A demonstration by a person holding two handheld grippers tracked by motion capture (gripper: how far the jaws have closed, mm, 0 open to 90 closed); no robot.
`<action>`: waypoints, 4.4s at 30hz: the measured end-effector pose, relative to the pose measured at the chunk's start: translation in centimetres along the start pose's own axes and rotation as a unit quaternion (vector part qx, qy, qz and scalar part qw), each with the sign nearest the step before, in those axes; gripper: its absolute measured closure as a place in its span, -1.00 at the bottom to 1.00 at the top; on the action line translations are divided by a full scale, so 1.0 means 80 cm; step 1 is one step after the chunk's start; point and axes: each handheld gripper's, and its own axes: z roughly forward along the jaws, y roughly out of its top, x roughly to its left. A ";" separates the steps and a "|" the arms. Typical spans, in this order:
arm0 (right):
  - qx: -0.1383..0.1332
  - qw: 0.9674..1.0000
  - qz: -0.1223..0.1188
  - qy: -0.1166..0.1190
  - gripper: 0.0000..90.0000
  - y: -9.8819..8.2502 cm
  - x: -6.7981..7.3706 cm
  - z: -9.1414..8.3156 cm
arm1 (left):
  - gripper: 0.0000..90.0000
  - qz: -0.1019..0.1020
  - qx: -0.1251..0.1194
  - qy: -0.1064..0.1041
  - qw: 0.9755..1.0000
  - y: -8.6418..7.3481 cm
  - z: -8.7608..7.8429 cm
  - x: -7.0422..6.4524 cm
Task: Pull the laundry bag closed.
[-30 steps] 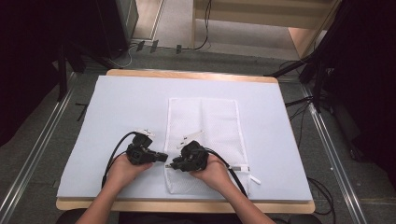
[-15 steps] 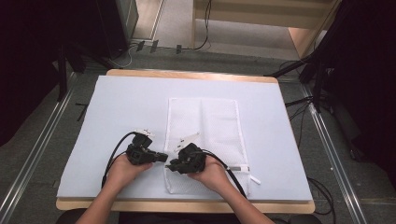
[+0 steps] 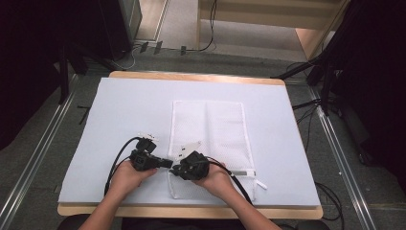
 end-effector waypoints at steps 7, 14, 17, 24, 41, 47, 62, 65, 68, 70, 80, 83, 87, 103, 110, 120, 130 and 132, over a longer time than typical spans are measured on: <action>0.004 1.000 0.007 0.015 0.85 -0.001 -0.006 -0.003 | 1.00 0.028 0.003 0.026 0.999 -0.001 0.001 -0.009; 0.003 1.000 0.010 0.021 0.86 -0.005 -0.009 -0.006 | 1.00 0.038 0.004 0.031 0.999 -0.001 0.001 -0.011; 0.000 1.000 0.012 0.022 0.88 -0.007 -0.010 -0.008 | 1.00 0.037 0.003 0.027 0.999 -0.002 0.001 -0.009; -0.004 1.000 0.011 0.021 0.96 -0.011 -0.012 -0.010 | 1.00 0.033 0.003 0.025 0.999 -0.001 0.001 -0.009; -0.006 0.998 -0.060 -0.012 0.96 -0.006 0.001 -0.004 | 1.00 -0.011 0.021 -0.013 1.000 -0.010 -0.006 -0.010; -0.007 0.994 -0.103 -0.032 0.96 -0.008 0.008 -0.005 | 1.00 -0.017 0.023 -0.023 0.999 -0.014 -0.004 -0.007; -0.010 0.994 -0.107 -0.012 0.96 -0.018 0.002 -0.013 | 1.00 0.000 0.020 -0.002 1.000 -0.017 -0.003 -0.016; -0.009 0.994 -0.109 -0.010 0.96 -0.022 0.000 -0.017 | 1.00 0.000 0.020 -0.002 1.000 -0.017 -0.003 -0.015; -0.009 0.997 -0.068 0.017 0.96 -0.022 -0.011 -0.018 | 1.00 -0.010 0.019 -0.013 1.000 -0.016 -0.003 -0.012; -0.007 0.998 -0.059 0.021 0.96 -0.021 -0.012 -0.018 | 1.00 -0.014 0.019 -0.015 1.000 -0.016 -0.003 -0.011; 0.001 0.997 0.020 0.070 0.81 -0.016 -0.027 -0.012 | 1.00 -0.013 0.019 -0.018 1.000 -0.017 -0.003 -0.009; -0.002 0.995 0.033 0.089 0.73 -0.013 -0.030 -0.007 | 1.00 -0.013 0.018 -0.020 1.000 -0.017 -0.003 -0.009; 0.001 0.996 0.021 0.088 0.81 -0.007 -0.026 -0.002 | 1.00 -0.014 0.016 -0.021 1.000 -0.017 -0.003 -0.009; 0.009 0.999 -0.027 0.046 0.85 -0.013 -0.021 -0.014 | 1.00 -0.010 0.017 -0.020 1.000 -0.017 -0.003 -0.009; 0.008 0.998 -0.027 0.049 0.84 -0.016 -0.024 -0.016 | 1.00 -0.008 0.017 -0.019 1.000 -0.017 -0.003 -0.009; 0.007 0.999 -0.025 0.043 0.84 -0.023 -0.027 -0.028 | 1.00 0.000 0.016 -0.013 1.000 -0.018 -0.003 -0.012; 0.004 0.999 -0.001 0.048 0.85 -0.034 -0.034 -0.040 | 1.00 -0.001 0.016 -0.015 1.000 -0.017 -0.003 -0.012; 0.004 0.999 0.000 0.050 0.85 -0.035 -0.035 -0.042 | 1.00 -0.001 0.016 -0.015 1.000 -0.017 -0.003 -0.012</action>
